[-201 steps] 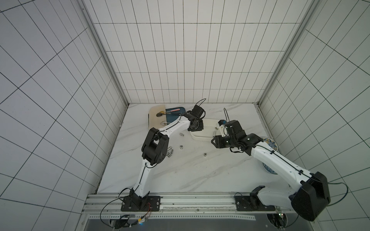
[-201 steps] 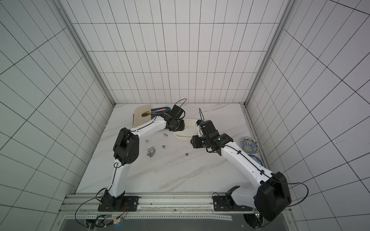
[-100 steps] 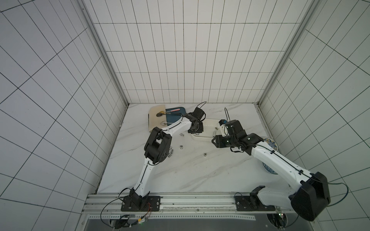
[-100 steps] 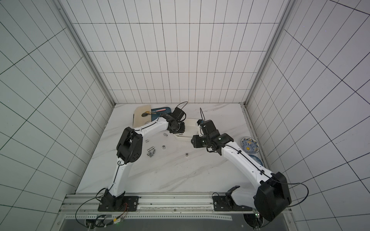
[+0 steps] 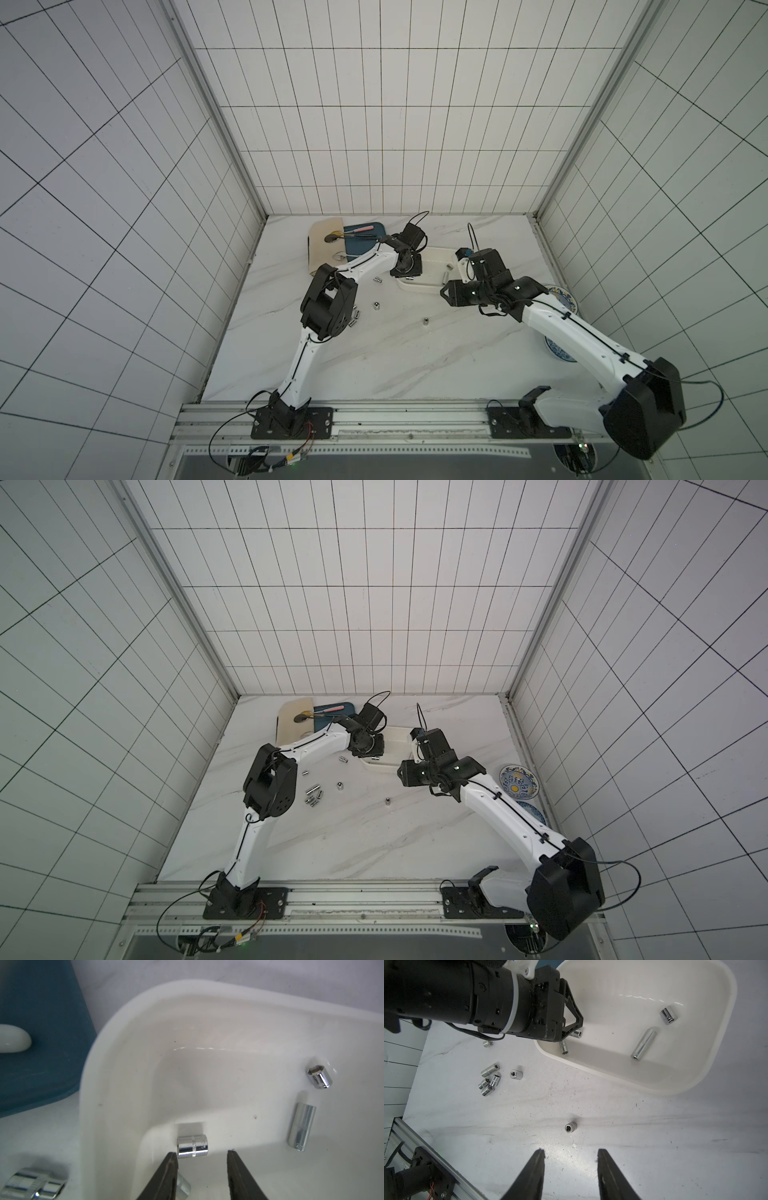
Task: Put the socket on the desktop into the storage box
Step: Place the socket head in the storage box, then pick up the socket head from the center of the board.
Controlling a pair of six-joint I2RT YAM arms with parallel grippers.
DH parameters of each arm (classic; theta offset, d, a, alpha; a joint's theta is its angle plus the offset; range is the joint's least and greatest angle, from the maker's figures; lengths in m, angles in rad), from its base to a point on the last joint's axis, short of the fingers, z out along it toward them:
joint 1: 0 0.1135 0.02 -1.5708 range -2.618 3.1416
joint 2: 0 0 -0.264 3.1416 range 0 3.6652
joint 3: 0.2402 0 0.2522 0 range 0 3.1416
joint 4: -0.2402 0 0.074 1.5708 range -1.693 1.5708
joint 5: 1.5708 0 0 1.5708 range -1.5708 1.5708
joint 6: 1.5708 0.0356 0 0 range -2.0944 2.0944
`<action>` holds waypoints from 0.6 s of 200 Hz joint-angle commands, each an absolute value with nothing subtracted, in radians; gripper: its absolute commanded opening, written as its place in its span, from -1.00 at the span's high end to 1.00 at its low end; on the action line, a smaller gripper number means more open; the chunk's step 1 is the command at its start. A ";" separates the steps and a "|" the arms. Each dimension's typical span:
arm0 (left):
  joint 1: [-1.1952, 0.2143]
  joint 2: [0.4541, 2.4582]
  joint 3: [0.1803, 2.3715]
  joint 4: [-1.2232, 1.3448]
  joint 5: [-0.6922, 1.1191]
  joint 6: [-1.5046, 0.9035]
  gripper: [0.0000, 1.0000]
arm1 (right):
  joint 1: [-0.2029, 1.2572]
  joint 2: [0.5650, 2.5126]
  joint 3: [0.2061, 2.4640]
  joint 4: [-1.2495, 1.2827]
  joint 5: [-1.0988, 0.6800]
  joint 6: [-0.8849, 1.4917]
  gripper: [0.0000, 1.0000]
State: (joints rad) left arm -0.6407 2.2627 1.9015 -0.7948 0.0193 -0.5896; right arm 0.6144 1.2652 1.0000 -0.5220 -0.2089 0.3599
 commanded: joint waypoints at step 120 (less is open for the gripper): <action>-0.636 1.921 1.679 -0.773 -0.091 -0.566 -0.08 | 0.623 1.252 1.015 -0.545 -0.237 0.364 0.00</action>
